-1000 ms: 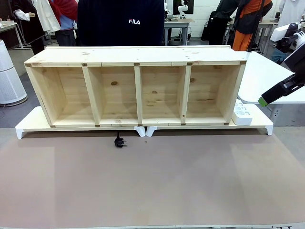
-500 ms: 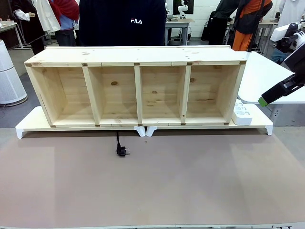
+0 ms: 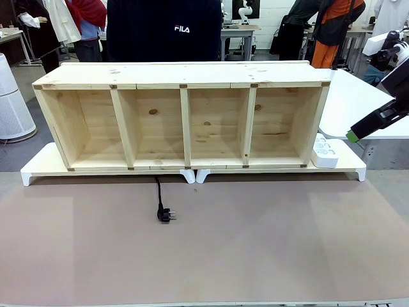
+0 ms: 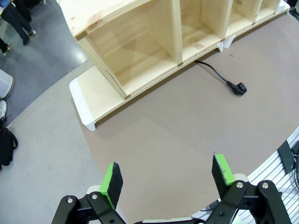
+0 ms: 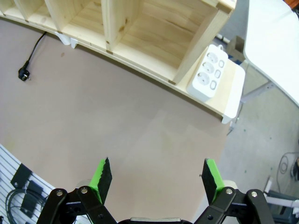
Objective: Perform cable management.
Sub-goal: When the cord part of the Power Cable appears at the lower middle area of the table and stops, grasp the cord part of the Power Cable.
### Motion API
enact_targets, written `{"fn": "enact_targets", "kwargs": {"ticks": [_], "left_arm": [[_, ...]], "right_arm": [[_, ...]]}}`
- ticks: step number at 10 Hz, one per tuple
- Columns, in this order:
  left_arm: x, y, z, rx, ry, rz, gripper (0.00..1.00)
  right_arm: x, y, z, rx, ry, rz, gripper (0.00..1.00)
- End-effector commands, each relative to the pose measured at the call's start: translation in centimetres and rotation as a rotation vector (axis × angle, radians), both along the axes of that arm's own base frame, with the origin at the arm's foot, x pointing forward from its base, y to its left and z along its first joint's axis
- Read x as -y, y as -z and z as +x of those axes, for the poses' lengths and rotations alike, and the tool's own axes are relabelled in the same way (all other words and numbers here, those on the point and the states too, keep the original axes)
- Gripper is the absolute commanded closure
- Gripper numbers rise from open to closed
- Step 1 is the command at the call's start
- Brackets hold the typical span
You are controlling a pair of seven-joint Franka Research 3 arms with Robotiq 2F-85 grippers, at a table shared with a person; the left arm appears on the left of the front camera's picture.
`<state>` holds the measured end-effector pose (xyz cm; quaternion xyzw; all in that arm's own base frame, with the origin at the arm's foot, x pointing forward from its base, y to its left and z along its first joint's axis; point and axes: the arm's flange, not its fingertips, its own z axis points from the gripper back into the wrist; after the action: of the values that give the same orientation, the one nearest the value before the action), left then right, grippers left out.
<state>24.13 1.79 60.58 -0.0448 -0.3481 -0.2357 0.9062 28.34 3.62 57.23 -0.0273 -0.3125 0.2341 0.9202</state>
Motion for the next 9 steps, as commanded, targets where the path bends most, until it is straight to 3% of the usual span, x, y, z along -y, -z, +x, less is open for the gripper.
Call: {"fn": "enact_targets", "kwargs": {"ticks": [1, 9], "left_arm": [[-0.04, -0.08, -0.15, 0.005, 0.002, -0.005, 0.00], [-0.04, -0.08, -0.15, 0.005, 0.002, -0.005, 0.00]], "right_arm": [[0.02, 0.03, 0.01, -0.001, 0.000, 0.000, 0.00], [0.02, 0.03, 0.01, -0.001, 0.000, 0.000, 0.00]]}}
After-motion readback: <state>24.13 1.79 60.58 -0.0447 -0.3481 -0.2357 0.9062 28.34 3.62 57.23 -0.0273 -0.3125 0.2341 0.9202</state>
